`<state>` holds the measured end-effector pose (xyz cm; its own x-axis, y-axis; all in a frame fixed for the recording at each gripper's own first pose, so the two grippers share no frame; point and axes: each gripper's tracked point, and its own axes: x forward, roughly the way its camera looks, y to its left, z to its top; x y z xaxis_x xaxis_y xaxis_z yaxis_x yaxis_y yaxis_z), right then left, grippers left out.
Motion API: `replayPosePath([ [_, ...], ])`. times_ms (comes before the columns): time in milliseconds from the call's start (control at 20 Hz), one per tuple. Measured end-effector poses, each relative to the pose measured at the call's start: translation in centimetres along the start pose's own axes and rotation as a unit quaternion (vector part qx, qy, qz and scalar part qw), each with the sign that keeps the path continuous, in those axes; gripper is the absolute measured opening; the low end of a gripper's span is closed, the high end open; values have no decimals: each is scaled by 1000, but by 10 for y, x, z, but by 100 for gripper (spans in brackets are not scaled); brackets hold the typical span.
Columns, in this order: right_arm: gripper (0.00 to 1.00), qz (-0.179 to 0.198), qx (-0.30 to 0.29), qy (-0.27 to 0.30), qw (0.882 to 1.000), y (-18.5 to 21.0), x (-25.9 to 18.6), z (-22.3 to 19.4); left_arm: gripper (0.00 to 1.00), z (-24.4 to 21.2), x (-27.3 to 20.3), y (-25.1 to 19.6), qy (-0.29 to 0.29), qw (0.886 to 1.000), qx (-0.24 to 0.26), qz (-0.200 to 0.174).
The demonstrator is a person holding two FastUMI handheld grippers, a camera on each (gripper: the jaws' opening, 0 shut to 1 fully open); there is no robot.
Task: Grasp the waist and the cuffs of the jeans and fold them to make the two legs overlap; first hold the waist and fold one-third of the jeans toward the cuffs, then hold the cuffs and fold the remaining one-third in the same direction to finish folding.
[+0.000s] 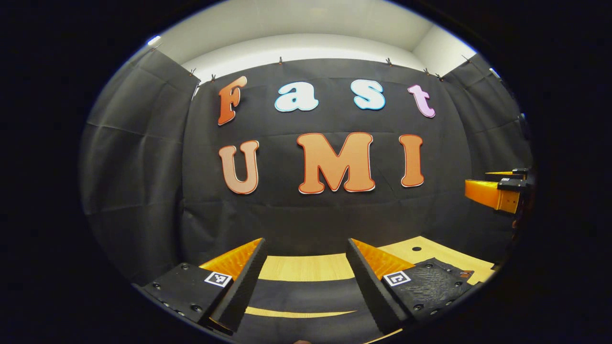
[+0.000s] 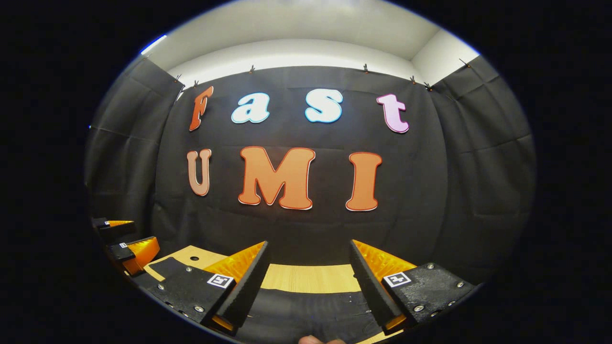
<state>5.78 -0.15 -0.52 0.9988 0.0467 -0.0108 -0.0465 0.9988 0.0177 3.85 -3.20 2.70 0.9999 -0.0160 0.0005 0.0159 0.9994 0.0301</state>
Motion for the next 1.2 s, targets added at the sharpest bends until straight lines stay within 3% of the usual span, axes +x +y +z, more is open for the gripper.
replayPosePath([
  [100, 100, 15, 14, 14, 1000, 5, 12, 2, 96, 6, 14, -2, 5, 1000, -8, -2],
  [150, 95, 24, 24, 9, 999, 9, 17, 10, 99, 15, 22, -2, 1, 1000, -13, -3],
  [350, 100, 8, 36, -6, 999, -12, 29, 20, 100, 47, 38, 9, -19, 1000, -4, 24],
  [500, 99, -17, 17, 0, 1000, -36, 28, 13, 100, 68, 38, 4, -36, 999, -14, 10],
  [650, 98, -29, 7, 18, 999, -48, 22, -4, 100, 62, 37, 7, -44, 998, -42, -1],
  [750, 94, -39, -11, 26, 999, -55, 22, -14, 98, 55, 40, -2, -48, 996, -68, -30],
  [800, 98, -42, -13, 33, 998, -57, 22, -19, 96, 54, 41, 5, -53, 996, -70, -21],
  [850, 94, -41, -9, 39, 998, -56, 22, -24, 97, 52, 43, 7, -52, 996, -65, -25],
  [950, 98, -40, 1, 45, 998, -56, 22, -31, 95, 38, 48, -1, -23, 998, -45, -39],
  [1050, 98, -41, -1, 47, 998, -57, 24, -37, 96, 30, 50, 9, -5, 999, -34, -23],
  [1200, 98, -35, -4, 56, 998, -56, 30, -47, 98, 27, 44, 42, -15, 999, 9, 38],
])
